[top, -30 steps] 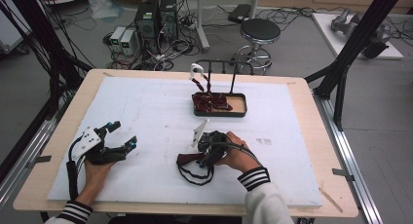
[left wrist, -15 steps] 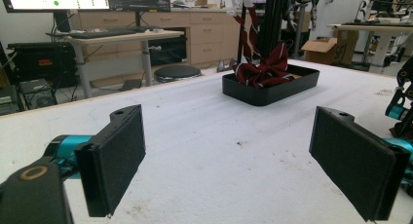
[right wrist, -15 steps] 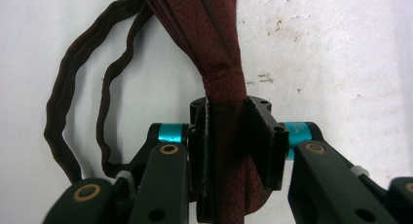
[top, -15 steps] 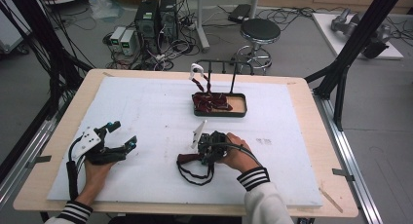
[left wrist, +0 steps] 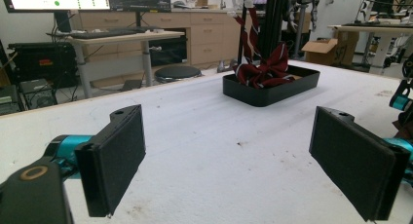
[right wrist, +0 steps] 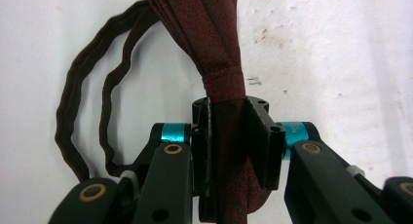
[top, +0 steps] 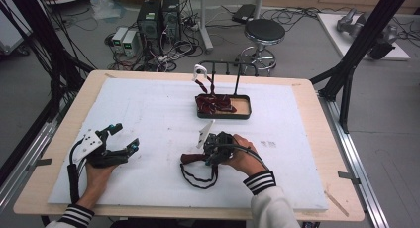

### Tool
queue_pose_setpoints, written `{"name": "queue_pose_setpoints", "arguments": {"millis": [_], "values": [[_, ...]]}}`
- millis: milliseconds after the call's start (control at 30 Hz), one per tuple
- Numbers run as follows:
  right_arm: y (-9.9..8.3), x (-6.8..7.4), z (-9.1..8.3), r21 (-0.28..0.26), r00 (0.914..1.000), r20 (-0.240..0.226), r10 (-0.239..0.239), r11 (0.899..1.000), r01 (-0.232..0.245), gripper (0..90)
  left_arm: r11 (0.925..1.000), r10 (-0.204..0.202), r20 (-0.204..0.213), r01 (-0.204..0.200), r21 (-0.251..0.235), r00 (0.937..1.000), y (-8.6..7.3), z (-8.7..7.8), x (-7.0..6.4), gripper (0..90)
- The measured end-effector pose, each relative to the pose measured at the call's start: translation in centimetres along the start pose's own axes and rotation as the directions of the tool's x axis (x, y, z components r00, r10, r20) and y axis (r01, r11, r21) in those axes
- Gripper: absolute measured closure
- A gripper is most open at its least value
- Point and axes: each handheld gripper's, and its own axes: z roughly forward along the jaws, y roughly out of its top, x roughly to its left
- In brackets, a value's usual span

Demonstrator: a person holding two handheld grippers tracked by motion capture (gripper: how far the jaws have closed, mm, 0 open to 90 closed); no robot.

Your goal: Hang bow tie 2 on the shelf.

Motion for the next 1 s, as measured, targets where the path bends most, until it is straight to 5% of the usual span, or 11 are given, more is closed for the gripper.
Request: {"name": "queue_pose_setpoints", "arguments": {"millis": [300,633,1000], "values": [[-0.3,-0.2,-1.2,-0.062,0.9992,0.014,0.038,0.997,-0.037,74.1,1.0,0.002,0.001,-0.002,0.002,1.0,0.0,0.0,0.0,13.6],[-1.0,-0.7,-2.8,-0.149,0.9931,0.045,0.108,0.984,-0.101,74.2,1.0,-0.001,0.002,0.001,-0.001,1.0,0.0,0.0,0.1,13.7],[-2.0,-1.5,-4.8,-0.281,0.9734,0.09,0.211,0.943,-0.178,74.2,1.0,-0.001,0.001,0.001,0.001,1.0,0.0,0.0,0.0,13.7]]}}
